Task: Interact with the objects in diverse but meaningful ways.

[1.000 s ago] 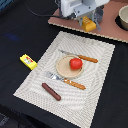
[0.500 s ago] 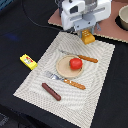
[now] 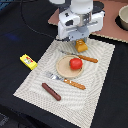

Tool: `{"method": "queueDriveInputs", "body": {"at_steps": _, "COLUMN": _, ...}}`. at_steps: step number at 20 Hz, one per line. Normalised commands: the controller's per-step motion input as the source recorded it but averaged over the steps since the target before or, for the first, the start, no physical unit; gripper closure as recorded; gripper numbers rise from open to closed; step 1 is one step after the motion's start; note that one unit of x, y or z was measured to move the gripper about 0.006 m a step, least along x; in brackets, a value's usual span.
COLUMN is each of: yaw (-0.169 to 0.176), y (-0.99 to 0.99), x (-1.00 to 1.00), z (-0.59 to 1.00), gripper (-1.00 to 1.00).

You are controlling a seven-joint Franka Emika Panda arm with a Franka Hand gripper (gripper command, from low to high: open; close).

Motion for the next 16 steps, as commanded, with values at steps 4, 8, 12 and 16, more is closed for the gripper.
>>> {"method": "queueDriveInputs", "body": {"at_steps": 4, "yaw": -0.021, "y": 0.18, "x": 0.15, "z": 0.28, "gripper": -1.00}}
{"method": "queueDriveInputs", "body": {"at_steps": 8, "yaw": -0.060, "y": 0.11, "x": 0.11, "z": 0.83, "gripper": -1.00}}
{"method": "queueDriveInputs", "body": {"at_steps": 12, "yaw": -0.107, "y": 0.13, "x": 0.20, "z": 0.93, "gripper": -1.00}}
{"method": "queueDriveInputs", "body": {"at_steps": 16, "yaw": -0.060, "y": 0.00, "x": 0.45, "z": 1.00, "gripper": -1.00}}
